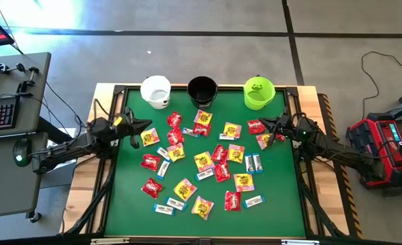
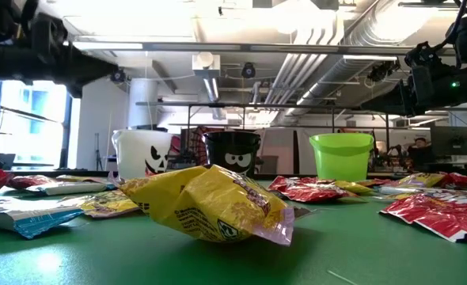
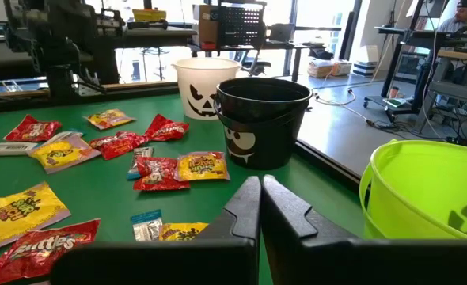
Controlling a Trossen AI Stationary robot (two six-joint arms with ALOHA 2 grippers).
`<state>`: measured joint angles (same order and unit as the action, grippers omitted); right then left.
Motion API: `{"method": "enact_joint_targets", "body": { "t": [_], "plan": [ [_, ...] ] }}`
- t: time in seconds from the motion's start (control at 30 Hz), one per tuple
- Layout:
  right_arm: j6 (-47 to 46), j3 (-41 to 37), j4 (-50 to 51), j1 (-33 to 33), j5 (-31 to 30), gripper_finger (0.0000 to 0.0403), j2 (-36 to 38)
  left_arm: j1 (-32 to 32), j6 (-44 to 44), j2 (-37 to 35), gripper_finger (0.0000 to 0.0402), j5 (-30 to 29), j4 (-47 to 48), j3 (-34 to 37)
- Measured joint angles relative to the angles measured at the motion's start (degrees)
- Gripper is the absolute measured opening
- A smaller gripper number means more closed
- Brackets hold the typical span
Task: Sort candy by brand, put in halloween buckets
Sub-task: Put the red candy into the black bucket
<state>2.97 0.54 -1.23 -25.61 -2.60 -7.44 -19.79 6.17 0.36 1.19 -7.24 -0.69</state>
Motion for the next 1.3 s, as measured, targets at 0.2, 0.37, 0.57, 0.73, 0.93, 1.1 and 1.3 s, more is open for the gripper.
{"method": "enact_joint_targets", "body": {
  "t": [0.2,0.37,0.57,0.73,0.93,1.1,1.3],
  "plan": [
    [0.02,-0.02,0.0,0.0,-0.02,0.0,0.0,0.68,0.09,3.25,0.0,9.74,-2.07,-1.78],
    [-0.01,-0.01,0.0,0.0,0.01,0.0,0.0,2.86,-4.54,7.47,0.0,9.92,-9.33,-2.27],
    [0.0,-0.01,-0.01,-0.01,-0.01,0.0,0.0,3.19,0.72,13.51,0.0,11.45,-10.82,-4.05],
    [-0.01,-0.01,0.0,-0.01,-0.02,0.0,-0.02,5.18,-2.71,20.74,0.0,11.41,-15.97,-5.55],
    [-0.01,-0.01,-0.01,-0.02,-0.01,0.0,-0.02,7.02,-4.25,29.41,0.0,11.65,-26.55,-5.7],
    [-0.01,0.0,-0.02,0.0,0.01,0.0,-0.02,7.78,-5.86,34.05,0.0004,12.57,-29.71,-5.7],
    [0.01,0.0,-0.01,0.0,-0.02,0.0,-0.02,7.89,-4.95,37.53,0.0022,13.36,-29.05,-5.68]
  ]
}}
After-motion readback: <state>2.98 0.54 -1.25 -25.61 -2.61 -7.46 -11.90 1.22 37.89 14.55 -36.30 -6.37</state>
